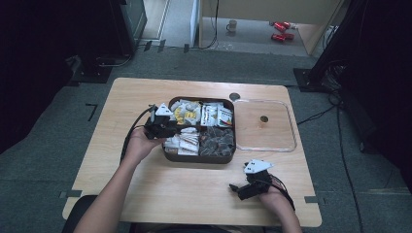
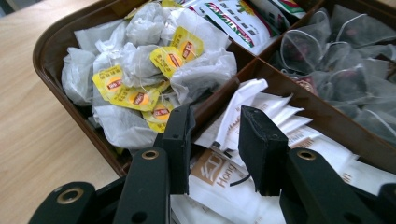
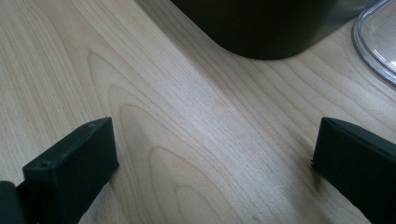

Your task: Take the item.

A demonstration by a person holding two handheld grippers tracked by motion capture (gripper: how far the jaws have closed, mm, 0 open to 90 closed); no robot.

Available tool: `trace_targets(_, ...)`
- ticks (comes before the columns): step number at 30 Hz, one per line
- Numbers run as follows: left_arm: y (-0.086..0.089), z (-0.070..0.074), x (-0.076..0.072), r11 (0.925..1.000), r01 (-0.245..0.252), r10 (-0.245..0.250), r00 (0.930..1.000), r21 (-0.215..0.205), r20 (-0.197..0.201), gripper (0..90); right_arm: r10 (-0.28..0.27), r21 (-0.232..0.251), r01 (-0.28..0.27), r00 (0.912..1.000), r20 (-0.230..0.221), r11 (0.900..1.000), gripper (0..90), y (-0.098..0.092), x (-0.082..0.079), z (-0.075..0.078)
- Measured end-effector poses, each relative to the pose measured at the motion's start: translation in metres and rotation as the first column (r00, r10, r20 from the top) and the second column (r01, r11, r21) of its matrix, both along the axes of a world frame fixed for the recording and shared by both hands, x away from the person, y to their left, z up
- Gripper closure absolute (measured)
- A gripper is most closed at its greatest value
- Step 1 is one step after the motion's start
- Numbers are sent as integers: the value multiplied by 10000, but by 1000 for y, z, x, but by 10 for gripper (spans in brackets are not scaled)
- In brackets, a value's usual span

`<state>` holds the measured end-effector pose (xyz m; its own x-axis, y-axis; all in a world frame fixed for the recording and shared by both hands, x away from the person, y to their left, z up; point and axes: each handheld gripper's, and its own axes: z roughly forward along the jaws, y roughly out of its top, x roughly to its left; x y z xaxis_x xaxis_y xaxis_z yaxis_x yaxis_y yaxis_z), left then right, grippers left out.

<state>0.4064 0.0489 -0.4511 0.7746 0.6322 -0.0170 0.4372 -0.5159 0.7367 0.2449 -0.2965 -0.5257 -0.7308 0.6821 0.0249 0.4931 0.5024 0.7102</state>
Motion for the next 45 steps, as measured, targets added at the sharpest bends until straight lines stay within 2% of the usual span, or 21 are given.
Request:
trace_targets(1,-1,-2,3,10000,42,-42,10000,-85,-57,673,-18,5,18,10000,0,10000,0,0,0,0)
trace_targets(2,-3,-3,4,9999,121,-120,9998,21,-186,684,-19,6,19,10000,-4,10000,0,0,0,0)
trace_targets(9,-10,-5,9,9992,271,-263,9992,281,-296,677,-2,-7,2,10000,-1,10000,0,0,-1,0)
trace_targets(10,-11,-6,11,9993,287,-274,9982,229,-540,675,-1,-7,1,10000,-1,10000,0,0,-1,0)
trace_targets(12,-12,-7,12,9994,276,-263,9978,206,-615,676,0,-9,0,10000,0,10000,0,0,-1,0)
trace_targets(13,-12,-9,15,9992,364,-350,9953,142,-898,688,0,-9,0,10000,-7,10000,0,0,-1,0)
trace_targets(14,-12,-9,15,9992,364,-350,9953,142,-898,689,0,-9,0,10000,-7,10000,0,0,-1,0)
trace_targets(15,-12,-11,18,9992,400,-385,9911,89,-1277,691,-5,-7,5,10000,-9,10000,0,0,-1,0)
trace_targets(17,-12,-14,19,9989,458,-440,9893,98,-1391,705,0,-10,0,10000,8,10000,0,0,-2,0)
trace_targets(24,-17,-17,16,9954,749,-683,9919,592,-1067,755,-9,4,9,10000,8,10000,0,0,-2,0)
trace_targets(26,-19,-18,15,9929,757,-676,9937,912,-893,769,-17,5,17,10000,5,10000,0,0,-3,0)
trace_targets(33,-21,-19,14,9904,840,-772,9949,1095,-653,786,-31,5,31,10000,0,10000,0,0,-3,0)
trace_targets(37,-22,-20,13,9893,952,-868,9931,1103,-786,828,-28,4,28,10000,0,10000,0,0,-3,0)
trace_targets(45,-23,-21,13,9882,962,-880,9935,1196,-724,856,-27,4,27,10000,3,10000,0,0,-3,0)
